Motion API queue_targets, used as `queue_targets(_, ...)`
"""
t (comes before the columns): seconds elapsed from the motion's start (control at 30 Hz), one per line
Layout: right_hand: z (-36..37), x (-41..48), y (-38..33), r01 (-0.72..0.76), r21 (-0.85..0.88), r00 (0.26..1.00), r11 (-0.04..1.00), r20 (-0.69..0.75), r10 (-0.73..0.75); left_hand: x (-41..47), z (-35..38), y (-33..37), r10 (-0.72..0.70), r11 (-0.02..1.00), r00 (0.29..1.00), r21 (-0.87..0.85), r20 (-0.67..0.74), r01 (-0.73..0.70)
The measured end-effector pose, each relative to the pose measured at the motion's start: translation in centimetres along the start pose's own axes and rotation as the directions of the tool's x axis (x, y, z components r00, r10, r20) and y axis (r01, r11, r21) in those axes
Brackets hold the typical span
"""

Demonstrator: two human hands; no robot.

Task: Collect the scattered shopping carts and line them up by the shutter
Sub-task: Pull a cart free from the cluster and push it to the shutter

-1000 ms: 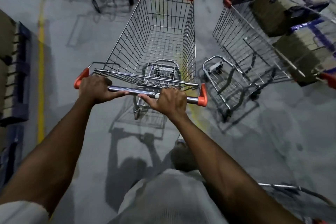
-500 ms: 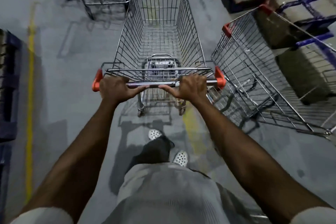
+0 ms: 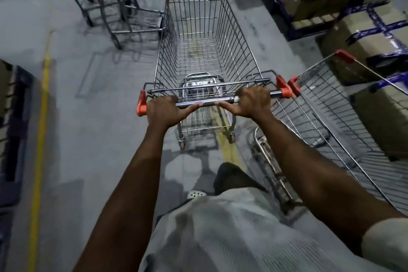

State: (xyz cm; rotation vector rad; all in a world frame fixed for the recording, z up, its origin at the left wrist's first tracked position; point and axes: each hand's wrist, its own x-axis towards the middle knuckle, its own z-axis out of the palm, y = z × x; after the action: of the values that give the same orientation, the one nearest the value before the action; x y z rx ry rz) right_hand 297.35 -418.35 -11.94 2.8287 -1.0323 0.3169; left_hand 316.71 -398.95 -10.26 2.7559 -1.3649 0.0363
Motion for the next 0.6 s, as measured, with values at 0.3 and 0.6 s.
queue_targets(0.3,4.6,8.9,2.5,0.099,0.036,0.980,0.994,-0.177,-0.091,7.3,0.8,0.4,-0.076,0.997,0.996,0.002,-0.051,0.077)
queue_targets(0.6,8.3,21.1,6.5,0.258,0.140,0.952,0.956,-0.206,-0.226,15.3,1.6,3.2,-0.255,0.966,0.966,0.039,-0.046,0.257)
